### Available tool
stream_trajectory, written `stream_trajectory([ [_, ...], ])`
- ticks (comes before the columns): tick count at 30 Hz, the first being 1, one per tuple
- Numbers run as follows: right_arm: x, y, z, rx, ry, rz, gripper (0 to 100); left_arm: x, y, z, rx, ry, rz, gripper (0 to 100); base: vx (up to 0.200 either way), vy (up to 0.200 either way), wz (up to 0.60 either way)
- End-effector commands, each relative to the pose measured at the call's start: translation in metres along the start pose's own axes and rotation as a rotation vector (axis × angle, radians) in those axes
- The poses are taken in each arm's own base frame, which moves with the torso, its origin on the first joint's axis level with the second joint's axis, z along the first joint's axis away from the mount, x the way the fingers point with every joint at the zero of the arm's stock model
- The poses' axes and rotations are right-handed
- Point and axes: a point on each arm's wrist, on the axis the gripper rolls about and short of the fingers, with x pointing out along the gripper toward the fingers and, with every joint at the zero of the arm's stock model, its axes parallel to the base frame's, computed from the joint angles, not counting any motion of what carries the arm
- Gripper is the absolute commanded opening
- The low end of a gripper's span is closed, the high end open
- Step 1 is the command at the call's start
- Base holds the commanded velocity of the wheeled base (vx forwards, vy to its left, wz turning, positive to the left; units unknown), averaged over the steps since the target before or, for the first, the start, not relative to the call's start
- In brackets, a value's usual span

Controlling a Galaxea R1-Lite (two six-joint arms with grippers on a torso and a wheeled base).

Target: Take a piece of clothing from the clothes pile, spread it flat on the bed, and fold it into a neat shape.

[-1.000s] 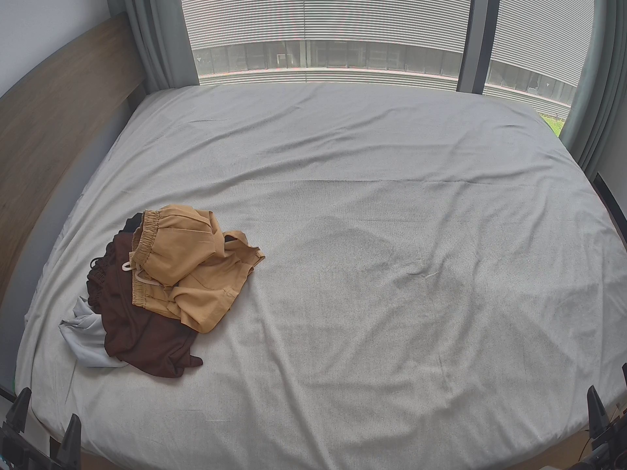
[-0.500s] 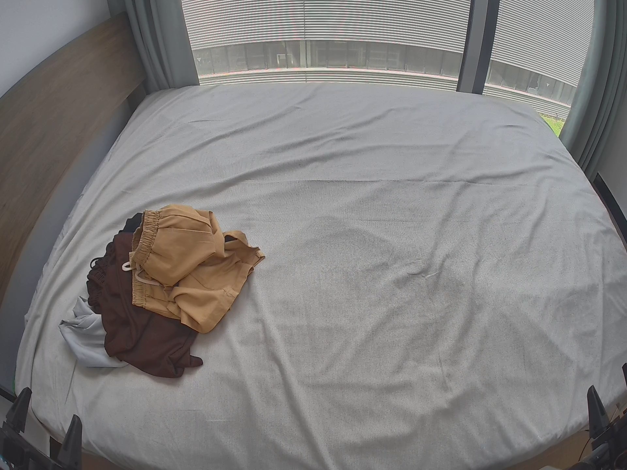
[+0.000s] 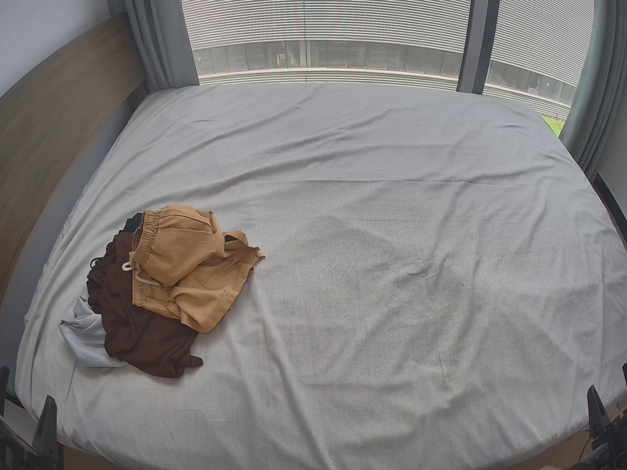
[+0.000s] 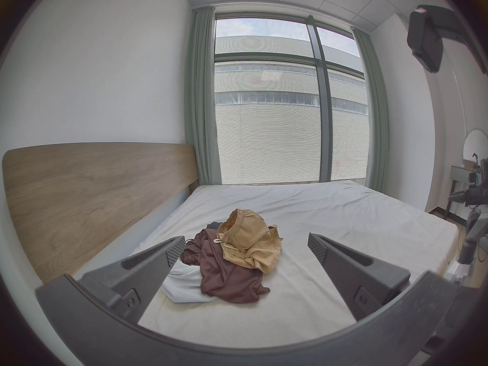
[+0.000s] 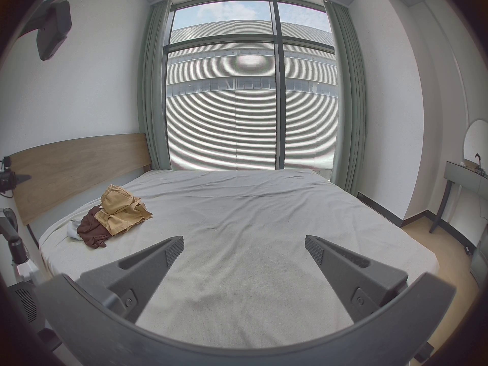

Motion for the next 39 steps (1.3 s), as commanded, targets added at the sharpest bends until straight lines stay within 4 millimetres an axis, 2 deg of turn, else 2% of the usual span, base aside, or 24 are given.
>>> stream_trajectory([
  [1,0.000,0.000,-0.005,0.000,0.001,0.000,100,0.027,0.000,0.009,-0.046,0.146,-0.086,100,0.000,0.000,0.00],
  [5,0.000,0.000,-0.005,-0.009,0.001,0.007,100,0.040,-0.001,0.018,-0.112,0.167,-0.109,100,0.000,0.000,0.00],
  [6,0.000,0.000,-0.005,-0.006,0.001,0.010,100,0.051,-0.001,0.029,-0.153,0.175,-0.108,100,0.000,0.000,0.00],
  [10,0.000,0.000,-0.005,-0.005,0.001,0.011,100,0.068,-0.002,0.045,-0.193,0.194,-0.116,100,0.000,0.000,0.00],
  [11,0.000,0.000,-0.005,-0.005,0.001,0.011,100,0.078,-0.004,0.055,-0.205,0.206,-0.131,100,0.000,0.000,0.00],
  [14,0.000,0.000,-0.005,-0.005,0.001,0.011,100,0.099,-0.005,0.066,-0.209,0.244,-0.140,100,0.000,0.000,0.00],
  [15,0.000,0.000,-0.005,-0.005,0.001,0.011,100,0.099,-0.005,0.066,-0.209,0.244,-0.140,100,0.000,0.000,0.00],
  [17,0.000,0.000,-0.005,-0.005,0.001,0.011,100,0.115,-0.007,0.068,-0.207,0.275,-0.140,100,0.000,0.000,0.00],
  [18,0.000,0.000,-0.005,-0.005,0.001,0.011,100,0.117,-0.007,0.068,-0.207,0.277,-0.140,100,0.000,0.000,0.00],
  [19,0.000,0.000,-0.005,-0.005,0.001,0.011,100,0.130,-0.008,0.069,-0.217,0.278,-0.145,100,0.000,0.000,0.00],
  [22,0.000,0.000,-0.005,-0.005,0.001,0.011,100,0.151,-0.009,0.067,-0.235,0.281,-0.163,100,0.000,0.000,0.00],
  [24,0.000,0.000,-0.005,-0.005,0.001,0.011,100,0.153,-0.010,0.067,-0.237,0.283,-0.167,100,0.000,0.000,0.00],
  [26,0.000,0.000,-0.005,-0.005,0.001,0.010,100,0.175,-0.011,0.061,-0.237,0.300,-0.167,100,0.000,0.000,0.00],
  [33,0.000,0.000,-0.005,-0.005,0.001,0.011,100,0.224,-0.007,0.044,-0.242,0.273,-0.154,100,0.000,0.000,0.00],
  [39,0.000,0.000,-0.005,-0.005,0.001,0.011,100,0.242,0.000,0.038,-0.252,0.276,-0.151,100,0.000,0.000,0.00],
])
